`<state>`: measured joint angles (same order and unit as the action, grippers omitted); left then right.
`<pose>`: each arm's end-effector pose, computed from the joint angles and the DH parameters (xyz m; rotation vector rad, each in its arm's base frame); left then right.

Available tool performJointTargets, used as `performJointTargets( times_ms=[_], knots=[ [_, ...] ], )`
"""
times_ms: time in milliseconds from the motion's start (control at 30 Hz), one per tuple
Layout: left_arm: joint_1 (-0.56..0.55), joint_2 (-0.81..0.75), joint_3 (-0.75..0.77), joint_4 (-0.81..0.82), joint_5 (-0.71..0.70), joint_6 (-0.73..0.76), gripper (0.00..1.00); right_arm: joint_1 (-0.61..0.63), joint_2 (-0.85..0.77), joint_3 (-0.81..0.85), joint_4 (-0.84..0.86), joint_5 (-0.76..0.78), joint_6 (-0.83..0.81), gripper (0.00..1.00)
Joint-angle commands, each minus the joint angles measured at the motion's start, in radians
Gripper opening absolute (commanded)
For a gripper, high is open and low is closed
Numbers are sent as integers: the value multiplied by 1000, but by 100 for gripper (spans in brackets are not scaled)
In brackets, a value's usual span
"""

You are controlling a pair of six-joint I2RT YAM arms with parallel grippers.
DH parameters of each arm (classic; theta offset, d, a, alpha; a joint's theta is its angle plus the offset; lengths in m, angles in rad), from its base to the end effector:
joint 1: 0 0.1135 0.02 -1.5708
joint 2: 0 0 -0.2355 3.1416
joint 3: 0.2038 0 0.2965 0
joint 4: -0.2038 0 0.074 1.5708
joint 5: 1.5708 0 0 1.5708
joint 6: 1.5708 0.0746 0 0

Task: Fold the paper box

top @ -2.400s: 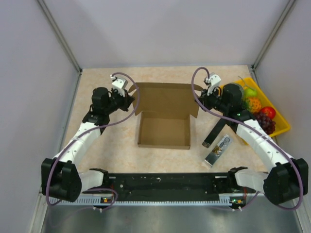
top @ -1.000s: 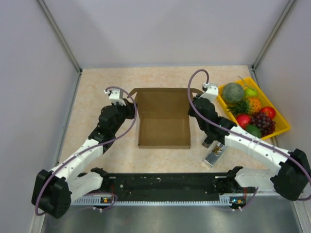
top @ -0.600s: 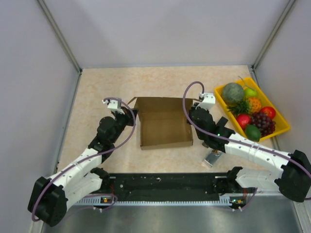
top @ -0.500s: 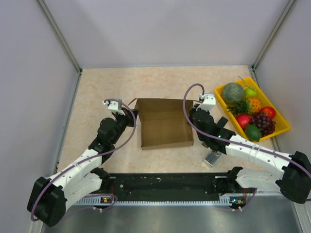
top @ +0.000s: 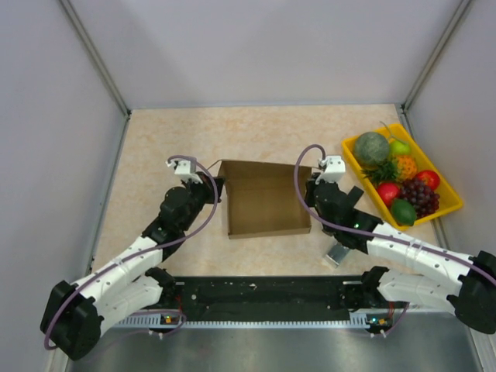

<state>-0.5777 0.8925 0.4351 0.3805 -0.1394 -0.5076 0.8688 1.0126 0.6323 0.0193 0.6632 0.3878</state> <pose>0.2626 -0.1588 0.2111 -0.0500 1.6950 -0.7080 0.2361 0.2081 0.2143 -0.0126 1.8591 0.2311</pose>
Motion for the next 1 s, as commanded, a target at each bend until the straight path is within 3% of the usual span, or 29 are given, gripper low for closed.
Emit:
performJointTargets(
  times_ms=[0,200,267,333,400,600,633,833,967],
  knots=[
    [-30,9,82,-124,35,-39,0,24,26,-28,10,-120,75,0],
    [-28,57,143,-192,49,18,1,24,37,44,-44,-59,17,2],
    [-28,59,137,-178,47,24,1,16,31,59,-62,-39,-13,14],
    [-28,59,123,-160,40,29,0,-2,12,61,-67,-69,-42,16],
    [-28,60,113,-138,37,53,0,-40,-3,58,-68,-108,-59,27],
    [-28,98,140,-110,17,173,0,-135,-107,69,-125,-336,-168,57],
    [-28,105,146,-109,11,188,0,-140,-121,72,-128,-393,-206,66],
    [-17,161,209,-89,-8,277,0,-177,-195,75,-206,-487,-201,76],
    [2,220,278,-101,-5,300,0,-231,-227,69,-222,-442,-150,79]
  ],
)
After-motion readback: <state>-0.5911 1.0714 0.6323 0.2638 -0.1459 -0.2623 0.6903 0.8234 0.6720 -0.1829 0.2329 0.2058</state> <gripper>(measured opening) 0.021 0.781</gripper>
